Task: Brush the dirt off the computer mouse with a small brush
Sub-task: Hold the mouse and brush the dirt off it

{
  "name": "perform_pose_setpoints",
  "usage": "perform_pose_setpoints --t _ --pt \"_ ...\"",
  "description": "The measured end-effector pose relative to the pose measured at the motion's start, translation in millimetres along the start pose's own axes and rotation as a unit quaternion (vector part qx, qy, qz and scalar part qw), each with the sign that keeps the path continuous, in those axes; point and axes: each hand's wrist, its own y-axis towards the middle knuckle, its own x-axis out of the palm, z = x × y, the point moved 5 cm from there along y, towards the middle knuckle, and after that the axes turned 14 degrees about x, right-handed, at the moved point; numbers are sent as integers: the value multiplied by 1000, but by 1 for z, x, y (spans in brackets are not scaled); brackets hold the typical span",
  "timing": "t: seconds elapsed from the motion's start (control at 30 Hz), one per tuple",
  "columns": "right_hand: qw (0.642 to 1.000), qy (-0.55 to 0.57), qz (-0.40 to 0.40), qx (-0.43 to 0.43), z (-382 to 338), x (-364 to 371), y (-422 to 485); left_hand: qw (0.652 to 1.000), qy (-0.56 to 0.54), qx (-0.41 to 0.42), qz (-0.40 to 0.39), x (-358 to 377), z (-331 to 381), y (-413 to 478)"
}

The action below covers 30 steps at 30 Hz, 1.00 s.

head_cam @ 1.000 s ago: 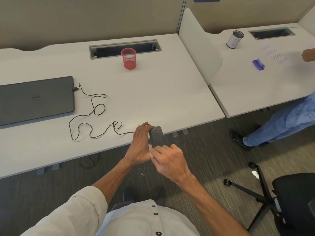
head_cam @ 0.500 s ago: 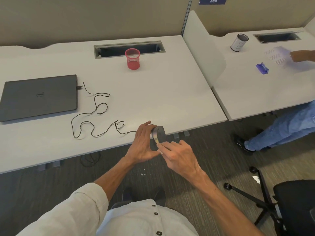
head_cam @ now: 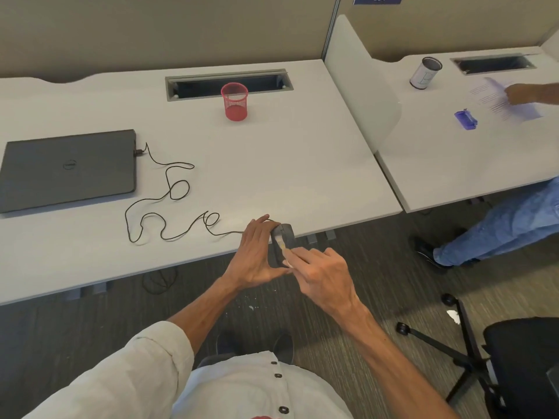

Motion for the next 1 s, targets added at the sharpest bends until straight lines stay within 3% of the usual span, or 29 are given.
perform_pose_setpoints --t 0.2,0.43,0.83,1.0 --pt "998 15 -54 11 4 1 -23 1000 17 3 -9 2 2 -2" --pt "999 24 18 19 9 -10 -6 999 28 5 -25 4 6 -5" --pt "997 21 -75 6 2 -1 -30 999 26 4 -25 2 9 -7" --pt "999 32 -35 12 5 -12 -20 999 28 8 -29 4 10 -8"
